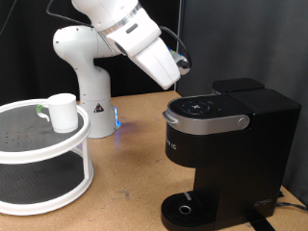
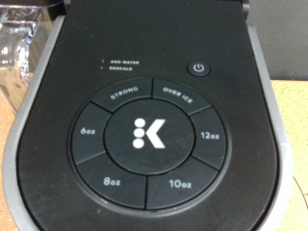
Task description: Make a cup of coffee with the keurig machine
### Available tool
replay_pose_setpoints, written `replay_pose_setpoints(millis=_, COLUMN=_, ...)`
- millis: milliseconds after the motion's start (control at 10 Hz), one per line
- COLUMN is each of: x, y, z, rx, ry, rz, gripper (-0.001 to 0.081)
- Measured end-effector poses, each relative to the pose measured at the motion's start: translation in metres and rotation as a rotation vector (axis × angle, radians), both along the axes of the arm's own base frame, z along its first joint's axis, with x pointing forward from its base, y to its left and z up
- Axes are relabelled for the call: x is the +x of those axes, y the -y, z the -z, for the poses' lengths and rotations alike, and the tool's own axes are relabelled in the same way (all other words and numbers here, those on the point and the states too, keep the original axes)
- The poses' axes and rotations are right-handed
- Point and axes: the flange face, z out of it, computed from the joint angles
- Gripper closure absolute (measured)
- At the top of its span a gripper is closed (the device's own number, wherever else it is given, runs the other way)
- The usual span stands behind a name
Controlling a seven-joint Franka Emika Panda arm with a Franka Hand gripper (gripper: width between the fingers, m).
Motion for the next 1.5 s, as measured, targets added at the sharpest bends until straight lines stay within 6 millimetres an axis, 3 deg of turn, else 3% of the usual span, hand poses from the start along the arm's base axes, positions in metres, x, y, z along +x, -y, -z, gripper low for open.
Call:
replay_pose_setpoints(millis=300, x=-0.004, y=0.003, z=0.002, rx=0.033, ry=-0.036, rz=0.134, gripper=0.0806)
replay_pose_setpoints(millis=500, x=-0.018, y=0.015, z=-0.008, rx=0.045, ry=-0.026, rz=0.171, gripper=0.0806)
replay_pose_setpoints(millis=900, x=-0.051, y=0.049, z=-0.029, rx=0.008, ry=0.026, rz=0.152, gripper=0.0806)
replay_pose_setpoints(millis=1100, x=-0.063, y=0.057, z=-0.033, rx=-0.005, ry=0.035, rz=0.156, gripper=0.0806)
replay_pose_setpoints(millis=1300, x=-0.063, y=0.056, z=-0.031, rx=-0.002, ry=0.031, rz=0.144, gripper=0.0806)
replay_pose_setpoints(millis=1500, x=-0.071, y=0.068, z=-0.029, rx=0.012, ry=0.032, rz=0.108, gripper=0.0806)
